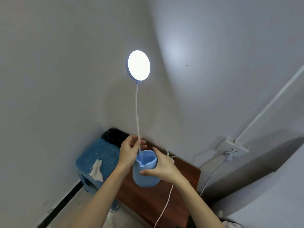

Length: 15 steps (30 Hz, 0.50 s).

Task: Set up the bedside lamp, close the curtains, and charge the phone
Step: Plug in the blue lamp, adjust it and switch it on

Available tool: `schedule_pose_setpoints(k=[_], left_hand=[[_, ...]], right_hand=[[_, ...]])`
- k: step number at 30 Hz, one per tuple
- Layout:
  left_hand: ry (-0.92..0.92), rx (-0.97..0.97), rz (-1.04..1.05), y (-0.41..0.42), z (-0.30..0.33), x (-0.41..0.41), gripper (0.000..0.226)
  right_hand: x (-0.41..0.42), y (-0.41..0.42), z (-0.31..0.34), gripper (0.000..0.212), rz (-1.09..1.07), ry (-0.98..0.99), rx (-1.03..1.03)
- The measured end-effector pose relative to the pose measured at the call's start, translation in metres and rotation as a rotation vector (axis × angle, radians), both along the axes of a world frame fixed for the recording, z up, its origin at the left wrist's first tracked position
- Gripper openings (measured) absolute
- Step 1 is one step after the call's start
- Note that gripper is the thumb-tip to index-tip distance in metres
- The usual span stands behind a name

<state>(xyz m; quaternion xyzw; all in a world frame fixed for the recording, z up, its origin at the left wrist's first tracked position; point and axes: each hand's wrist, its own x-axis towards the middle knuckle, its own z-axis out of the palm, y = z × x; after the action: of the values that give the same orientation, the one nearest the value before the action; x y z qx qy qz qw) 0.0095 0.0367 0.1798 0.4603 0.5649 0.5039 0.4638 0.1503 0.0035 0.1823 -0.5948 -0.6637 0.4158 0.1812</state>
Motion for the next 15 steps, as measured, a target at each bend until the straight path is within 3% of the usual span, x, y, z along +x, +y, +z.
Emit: schedule_pose_setpoints(k=[4, 15], left_hand=[[-0.056, 0.04, 0.022, 0.007, 0.006, -0.01, 0.011], [-0.132, 0.142, 0.112, 0.019, 0.012, -0.052, 0.03]], right_hand=[[-0.011, 0.002, -0.023, 0.075, 0.01, -0.018, -0.034], [-0.032, 0.003, -0.13, 0.069, 0.018, -0.128, -0.065]])
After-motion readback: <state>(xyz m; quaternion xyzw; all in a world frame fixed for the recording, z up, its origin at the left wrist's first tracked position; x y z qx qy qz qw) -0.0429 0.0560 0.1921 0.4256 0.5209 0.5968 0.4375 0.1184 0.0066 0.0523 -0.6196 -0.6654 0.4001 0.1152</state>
